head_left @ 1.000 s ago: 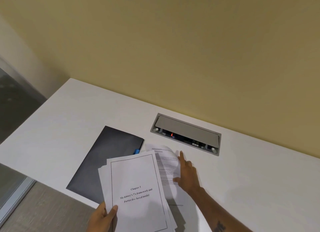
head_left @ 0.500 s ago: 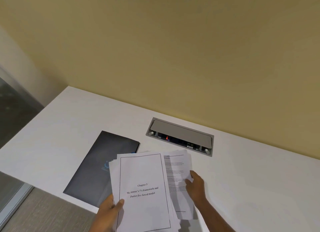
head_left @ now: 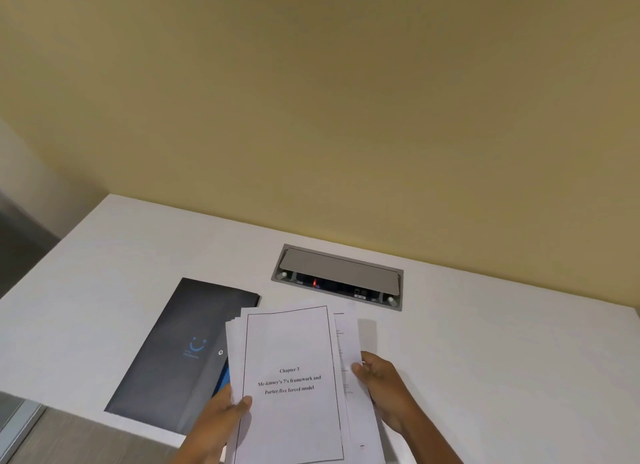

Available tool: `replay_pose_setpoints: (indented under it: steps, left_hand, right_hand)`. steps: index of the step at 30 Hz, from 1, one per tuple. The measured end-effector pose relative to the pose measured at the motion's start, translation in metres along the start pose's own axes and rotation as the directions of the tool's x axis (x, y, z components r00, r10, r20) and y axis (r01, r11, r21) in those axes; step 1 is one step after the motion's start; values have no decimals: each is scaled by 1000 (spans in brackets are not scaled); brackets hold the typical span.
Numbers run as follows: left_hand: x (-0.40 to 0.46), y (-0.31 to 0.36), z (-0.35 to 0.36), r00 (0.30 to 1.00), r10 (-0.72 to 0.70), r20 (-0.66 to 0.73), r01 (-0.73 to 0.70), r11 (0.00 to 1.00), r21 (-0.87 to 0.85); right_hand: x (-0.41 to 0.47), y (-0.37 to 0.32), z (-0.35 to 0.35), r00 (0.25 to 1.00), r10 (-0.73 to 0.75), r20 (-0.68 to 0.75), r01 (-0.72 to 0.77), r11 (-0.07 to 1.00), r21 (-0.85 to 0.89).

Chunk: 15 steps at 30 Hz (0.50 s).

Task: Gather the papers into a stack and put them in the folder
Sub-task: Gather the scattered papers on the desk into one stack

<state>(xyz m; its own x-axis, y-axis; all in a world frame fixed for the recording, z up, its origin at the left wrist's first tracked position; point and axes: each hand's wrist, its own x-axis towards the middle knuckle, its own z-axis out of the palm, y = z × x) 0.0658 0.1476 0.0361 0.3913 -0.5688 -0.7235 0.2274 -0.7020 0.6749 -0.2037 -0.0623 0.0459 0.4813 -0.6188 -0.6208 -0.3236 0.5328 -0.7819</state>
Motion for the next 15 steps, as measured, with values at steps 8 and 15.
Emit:
replay_pose_setpoints:
  steps: [8,15]
  left_hand:
    - [-14,34,26,994,-105,35,102,993,60]
    - [-11,47,46,1000,-22,1,21,978,207]
  right_hand:
    - [-20,-16,16,994,33,102,-30,999,-31]
    - [-26,-27,4,988,125,95,-133,988,82]
